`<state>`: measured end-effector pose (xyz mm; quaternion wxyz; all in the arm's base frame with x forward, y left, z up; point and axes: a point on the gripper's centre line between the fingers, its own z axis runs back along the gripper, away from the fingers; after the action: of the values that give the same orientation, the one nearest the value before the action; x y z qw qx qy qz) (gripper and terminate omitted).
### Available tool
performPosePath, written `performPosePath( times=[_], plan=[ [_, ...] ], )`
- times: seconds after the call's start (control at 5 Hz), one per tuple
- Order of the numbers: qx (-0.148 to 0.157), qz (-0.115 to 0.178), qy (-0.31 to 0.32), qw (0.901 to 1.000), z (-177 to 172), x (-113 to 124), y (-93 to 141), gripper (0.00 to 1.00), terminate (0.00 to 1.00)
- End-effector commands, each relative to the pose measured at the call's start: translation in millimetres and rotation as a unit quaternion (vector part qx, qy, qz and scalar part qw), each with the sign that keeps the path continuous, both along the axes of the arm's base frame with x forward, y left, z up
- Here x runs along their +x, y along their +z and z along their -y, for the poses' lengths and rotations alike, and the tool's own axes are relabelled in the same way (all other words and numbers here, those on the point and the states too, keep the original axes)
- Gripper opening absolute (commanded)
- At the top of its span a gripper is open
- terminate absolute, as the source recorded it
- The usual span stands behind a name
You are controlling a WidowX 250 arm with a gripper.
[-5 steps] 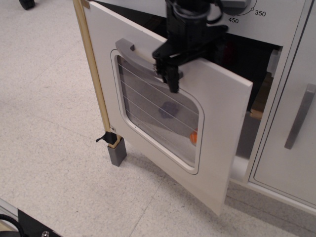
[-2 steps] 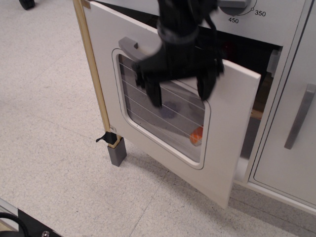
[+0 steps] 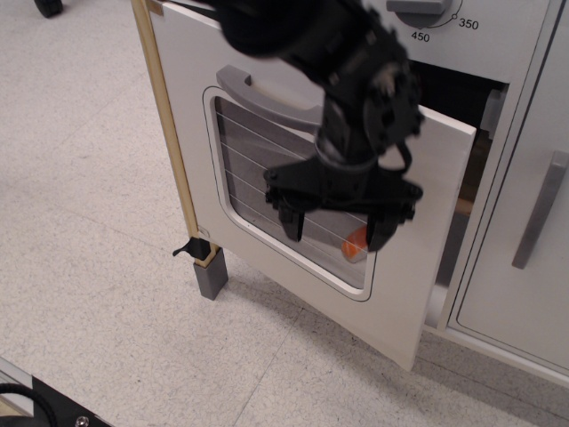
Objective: Close oven
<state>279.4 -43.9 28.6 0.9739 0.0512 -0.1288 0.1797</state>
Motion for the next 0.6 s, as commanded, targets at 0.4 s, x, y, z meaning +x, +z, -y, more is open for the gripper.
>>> performPosePath(
  times=[0.4],
  plan=[
    [-0.028, 0.047, -0.054, 0.9970, 7, 69, 10, 1.00, 0.00]
  ],
)
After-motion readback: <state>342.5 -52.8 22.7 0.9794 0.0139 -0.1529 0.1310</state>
